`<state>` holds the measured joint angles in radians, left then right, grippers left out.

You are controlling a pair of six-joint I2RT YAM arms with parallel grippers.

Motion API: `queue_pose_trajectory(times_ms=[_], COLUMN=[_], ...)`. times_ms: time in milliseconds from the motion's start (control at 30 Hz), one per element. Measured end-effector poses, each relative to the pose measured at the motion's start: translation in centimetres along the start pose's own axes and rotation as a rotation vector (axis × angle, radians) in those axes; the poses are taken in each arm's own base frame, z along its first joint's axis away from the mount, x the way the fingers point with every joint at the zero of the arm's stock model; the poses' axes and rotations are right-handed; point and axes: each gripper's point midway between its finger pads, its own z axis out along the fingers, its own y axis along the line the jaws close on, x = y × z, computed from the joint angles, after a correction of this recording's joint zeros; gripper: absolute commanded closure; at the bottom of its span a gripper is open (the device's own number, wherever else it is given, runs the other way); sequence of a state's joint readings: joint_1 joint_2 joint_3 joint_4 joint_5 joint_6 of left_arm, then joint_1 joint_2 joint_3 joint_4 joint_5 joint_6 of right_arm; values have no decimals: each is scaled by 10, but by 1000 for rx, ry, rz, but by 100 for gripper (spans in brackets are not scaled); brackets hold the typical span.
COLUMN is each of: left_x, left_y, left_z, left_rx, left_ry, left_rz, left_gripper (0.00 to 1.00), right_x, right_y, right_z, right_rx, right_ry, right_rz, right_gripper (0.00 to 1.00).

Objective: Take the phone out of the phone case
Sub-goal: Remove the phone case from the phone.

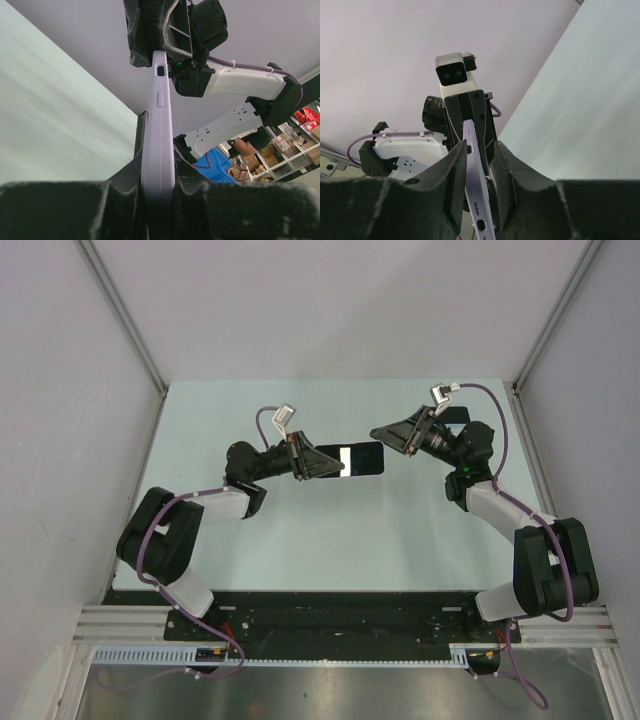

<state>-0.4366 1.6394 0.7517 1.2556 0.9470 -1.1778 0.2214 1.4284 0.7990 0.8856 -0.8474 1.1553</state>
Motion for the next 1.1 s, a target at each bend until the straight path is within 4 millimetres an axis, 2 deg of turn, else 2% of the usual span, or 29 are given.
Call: queue_pose_trajectory(times_ms=[333, 533, 733, 1100], left_x=[-10, -17, -25, -27], left_y=[8, 16, 21, 20], left_z=[-5, -12, -15, -15], left_rx=[-32, -63, -86, -85], left_ry=[-48, -92, -131, -138], left_rz=[-2, -6, -9, -33], left_gripper=[100, 100, 100, 100], right_x=[-3, -3, 0, 12], right_y=[2, -2, -2, -12], right_z=[-1, -3, -5, -1], right_rx=[2, 12, 0, 1], right_ry=[-10, -19, 2, 45], right_rz=[-8, -16, -98, -236], right_gripper=[64, 55, 47, 44])
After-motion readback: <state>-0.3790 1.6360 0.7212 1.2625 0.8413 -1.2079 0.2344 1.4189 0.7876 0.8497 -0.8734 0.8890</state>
